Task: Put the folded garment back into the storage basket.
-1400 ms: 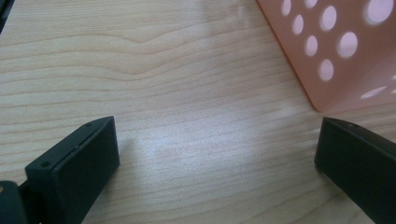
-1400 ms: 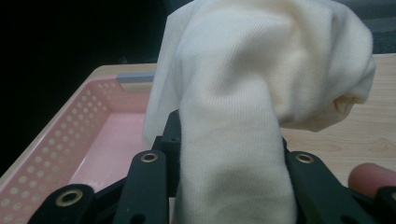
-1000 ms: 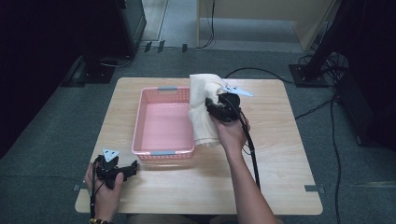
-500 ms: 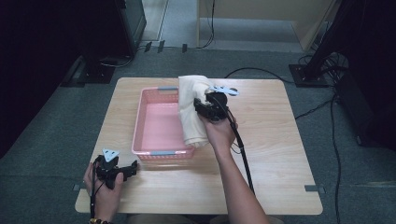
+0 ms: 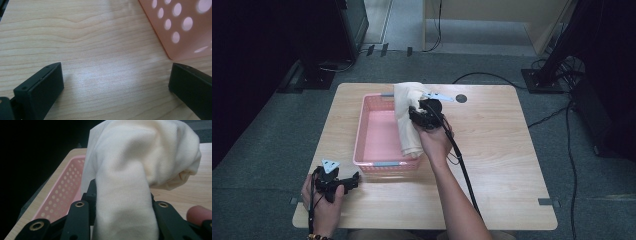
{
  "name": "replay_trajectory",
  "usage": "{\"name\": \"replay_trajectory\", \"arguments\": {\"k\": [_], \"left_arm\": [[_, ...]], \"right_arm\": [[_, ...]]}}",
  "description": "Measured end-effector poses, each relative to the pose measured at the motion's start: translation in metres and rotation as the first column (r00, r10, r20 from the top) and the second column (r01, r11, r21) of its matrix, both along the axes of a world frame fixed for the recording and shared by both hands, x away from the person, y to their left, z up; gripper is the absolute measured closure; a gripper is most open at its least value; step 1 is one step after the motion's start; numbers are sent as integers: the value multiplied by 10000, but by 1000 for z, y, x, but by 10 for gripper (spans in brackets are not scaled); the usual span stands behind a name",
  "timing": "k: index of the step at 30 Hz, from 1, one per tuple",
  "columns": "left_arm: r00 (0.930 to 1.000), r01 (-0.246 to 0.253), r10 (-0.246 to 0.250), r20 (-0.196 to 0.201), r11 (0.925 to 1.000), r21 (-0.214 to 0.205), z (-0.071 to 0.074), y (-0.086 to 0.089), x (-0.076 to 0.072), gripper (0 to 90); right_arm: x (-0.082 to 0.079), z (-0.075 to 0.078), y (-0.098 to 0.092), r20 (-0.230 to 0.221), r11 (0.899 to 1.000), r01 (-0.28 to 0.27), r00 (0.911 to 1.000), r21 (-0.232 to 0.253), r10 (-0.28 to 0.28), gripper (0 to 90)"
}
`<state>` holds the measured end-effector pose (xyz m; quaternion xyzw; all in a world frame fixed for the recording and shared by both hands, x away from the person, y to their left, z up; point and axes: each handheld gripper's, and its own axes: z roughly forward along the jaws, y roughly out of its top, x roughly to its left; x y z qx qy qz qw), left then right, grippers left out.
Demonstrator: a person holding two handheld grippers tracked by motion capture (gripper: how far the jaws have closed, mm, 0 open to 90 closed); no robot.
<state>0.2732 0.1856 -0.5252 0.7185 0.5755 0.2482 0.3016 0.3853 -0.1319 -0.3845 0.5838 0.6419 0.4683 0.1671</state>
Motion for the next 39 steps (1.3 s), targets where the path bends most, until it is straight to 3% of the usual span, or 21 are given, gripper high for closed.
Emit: {"name": "replay_trajectory", "arguments": {"k": [17, 28, 34, 39], "left_arm": [[10000, -11, 11, -3, 10000, -32, 0, 0, 0, 0], [10000, -7, 7, -2, 10000, -28, 0, 0, 0, 0], [10000, -5, 5, 0, 10000, -27, 0, 0, 0, 0], [10000, -7, 7, -6, 10000, -22, 0, 0, 0, 0]], "right_arm": [[8, -13, 34, -335, 9998, -186, 9993, 92, 189, 647], [10, -27, 55, -438, 9993, -308, 9986, -212, 299, 647], [9, -33, 65, -230, 9984, -459, 9987, -339, 451, 647], [9, -37, 72, -22, 9986, -504, 9987, -149, 504, 640]]}}
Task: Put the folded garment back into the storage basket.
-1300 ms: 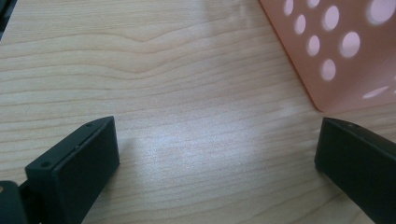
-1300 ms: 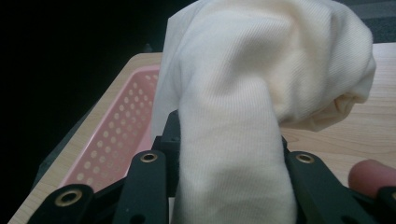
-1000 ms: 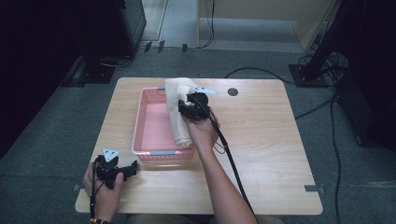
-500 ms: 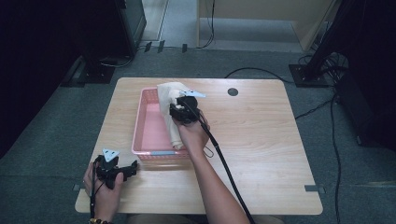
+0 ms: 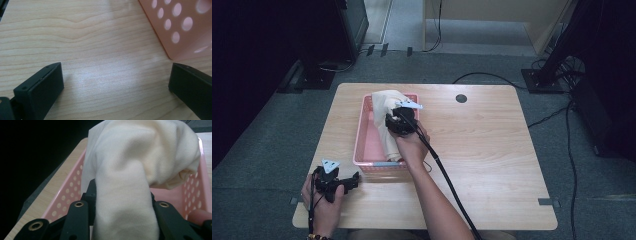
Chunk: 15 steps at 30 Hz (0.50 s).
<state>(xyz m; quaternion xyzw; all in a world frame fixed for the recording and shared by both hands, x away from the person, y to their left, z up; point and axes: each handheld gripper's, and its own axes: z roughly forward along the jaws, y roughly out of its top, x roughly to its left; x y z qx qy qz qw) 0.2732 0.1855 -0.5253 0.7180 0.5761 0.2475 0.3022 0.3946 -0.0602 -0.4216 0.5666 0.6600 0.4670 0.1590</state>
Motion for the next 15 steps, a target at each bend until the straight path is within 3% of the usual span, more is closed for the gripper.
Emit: {"name": "replay_trajectory", "arguments": {"k": [7, 15], "left_arm": [[10000, 1, -1, 0, 10000, -3, 0, 0, 0, 0], [10000, 0, 0, 6, 10000, -3, 0, 0, 0, 0]], "right_arm": [[2, -5, 9, -182, 10000, -9, 9998, -16, 9, 632], [3, -13, 16, -389, 9983, 11, 9992, -578, -34, 607]]}}
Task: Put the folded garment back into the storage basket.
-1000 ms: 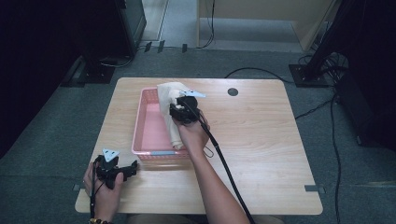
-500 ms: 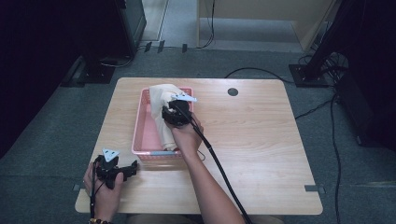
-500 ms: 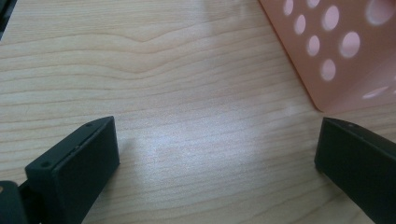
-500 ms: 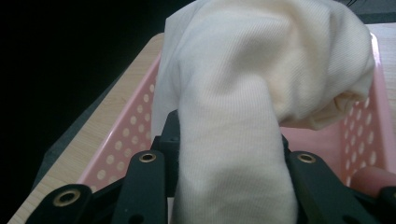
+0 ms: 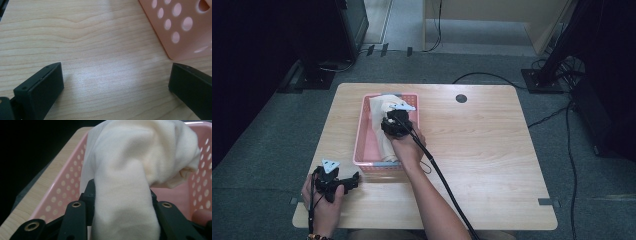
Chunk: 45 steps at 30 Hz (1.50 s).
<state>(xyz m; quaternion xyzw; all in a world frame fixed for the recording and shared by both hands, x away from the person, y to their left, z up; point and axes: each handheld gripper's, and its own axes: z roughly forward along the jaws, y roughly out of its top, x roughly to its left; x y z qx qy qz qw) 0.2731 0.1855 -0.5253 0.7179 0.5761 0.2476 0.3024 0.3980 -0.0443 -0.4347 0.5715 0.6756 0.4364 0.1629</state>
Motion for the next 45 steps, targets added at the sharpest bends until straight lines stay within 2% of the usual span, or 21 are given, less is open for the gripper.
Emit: {"name": "replay_trajectory", "arguments": {"k": [4, 11, 17, 22, 25, 28, 30, 38, 42, 45], "left_arm": [[10000, 0, 0, 2, 10000, 0, 0, 0, 0, 0], [10000, -3, 3, 8, 10000, -2, 0, 0, 0, 0], [10000, -5, 5, 5, 10000, -2, 0, 0, 0, 0], [10000, -4, 4, 5, 10000, -4, 0, 0, 0, 0], [10000, -2, 2, 4, 10000, -2, 0, 0, 0, 0], [10000, -3, 3, 4, 10000, -5, 0, 0, 0, 0], [10000, -9, 9, 9, 10000, -2, 0, 0, 0, 0], [10000, -9, 9, 9, 10000, -9, 0, 0, 0, 0], [10000, -10, 10, 8, 10000, -8, 0, 0, 0, 0], [10000, -9, 9, 11, 10000, -9, 0, 0, 0, 0]], "right_arm": [[1, -4, 2, -89, 9998, 94, 9999, -174, -95, 575], [2, -8, 7, -111, 9977, 39, 9999, -669, -47, 587], [3, -9, 11, -87, 9969, -32, 10000, -791, 25, 583], [4, -12, 12, -60, 9947, -159, 9999, -1016, 154, 534], [6, -14, 12, -426, 9920, -202, 9990, -1247, 149, 502], [7, -15, 10, -737, 9909, -275, 9971, -1320, 178, 395], [8, -15, 11, -908, 9878, -444, 9954, -1496, 309, 354], [3, -11, 12, -330, 9741, -607, 9980, -2178, 548, 134], [-2, -9, 16, 22, 9557, -402, 9991, -2914, 427, 0], [-4, -4, 14, 114, 9664, -345, 9992, -2545, 387, 0]]}}
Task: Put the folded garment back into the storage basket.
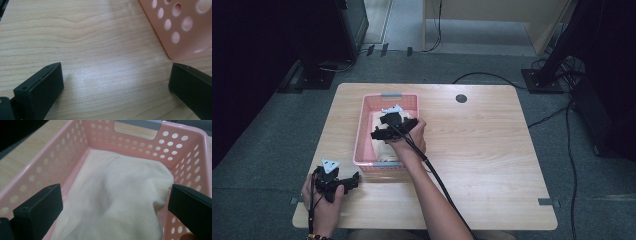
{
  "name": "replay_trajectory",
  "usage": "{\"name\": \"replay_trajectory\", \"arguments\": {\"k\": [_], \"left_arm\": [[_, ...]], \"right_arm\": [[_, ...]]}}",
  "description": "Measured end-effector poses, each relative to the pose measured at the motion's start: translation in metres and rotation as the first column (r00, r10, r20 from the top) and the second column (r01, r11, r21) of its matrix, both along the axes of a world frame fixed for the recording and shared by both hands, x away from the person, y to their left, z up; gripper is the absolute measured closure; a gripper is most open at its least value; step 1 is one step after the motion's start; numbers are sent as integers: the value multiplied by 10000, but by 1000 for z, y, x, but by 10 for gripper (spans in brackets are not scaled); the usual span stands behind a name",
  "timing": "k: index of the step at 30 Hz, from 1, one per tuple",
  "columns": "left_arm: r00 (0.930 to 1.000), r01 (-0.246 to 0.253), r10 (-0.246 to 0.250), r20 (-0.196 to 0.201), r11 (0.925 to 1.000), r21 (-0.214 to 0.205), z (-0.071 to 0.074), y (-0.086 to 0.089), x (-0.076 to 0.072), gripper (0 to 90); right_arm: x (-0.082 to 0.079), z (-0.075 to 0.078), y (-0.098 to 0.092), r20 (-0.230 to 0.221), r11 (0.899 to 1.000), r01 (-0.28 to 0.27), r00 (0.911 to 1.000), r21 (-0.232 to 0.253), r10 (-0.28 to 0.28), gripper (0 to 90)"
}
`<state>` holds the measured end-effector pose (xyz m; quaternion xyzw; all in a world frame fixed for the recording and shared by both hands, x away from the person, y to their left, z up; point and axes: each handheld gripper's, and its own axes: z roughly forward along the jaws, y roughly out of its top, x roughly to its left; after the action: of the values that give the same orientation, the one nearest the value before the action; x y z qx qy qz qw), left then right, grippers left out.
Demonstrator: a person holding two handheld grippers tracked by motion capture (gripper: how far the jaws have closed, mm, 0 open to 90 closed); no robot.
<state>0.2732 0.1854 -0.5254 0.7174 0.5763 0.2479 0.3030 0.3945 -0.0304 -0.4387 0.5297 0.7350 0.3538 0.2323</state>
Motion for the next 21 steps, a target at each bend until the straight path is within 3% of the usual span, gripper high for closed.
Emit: {"name": "replay_trajectory", "arguments": {"k": [3, 10, 21], "left_arm": [[10000, 1, -1, -5, 10000, -1, 0, 0, 0, 0], [10000, 2, -2, -4, 10000, 1, 0, 0, 0, 0], [10000, -4, 4, 0, 10000, -2, 0, 0, 0, 0]], "right_arm": [[-1, 5, -3, 108, 9996, 116, 9999, 260, -119, 0], [-5, 15, -17, 232, 9987, 360, 9990, 363, -369, 0], [-8, 13, -57, 225, 9956, 911, 9955, 237, -916, 0]]}}
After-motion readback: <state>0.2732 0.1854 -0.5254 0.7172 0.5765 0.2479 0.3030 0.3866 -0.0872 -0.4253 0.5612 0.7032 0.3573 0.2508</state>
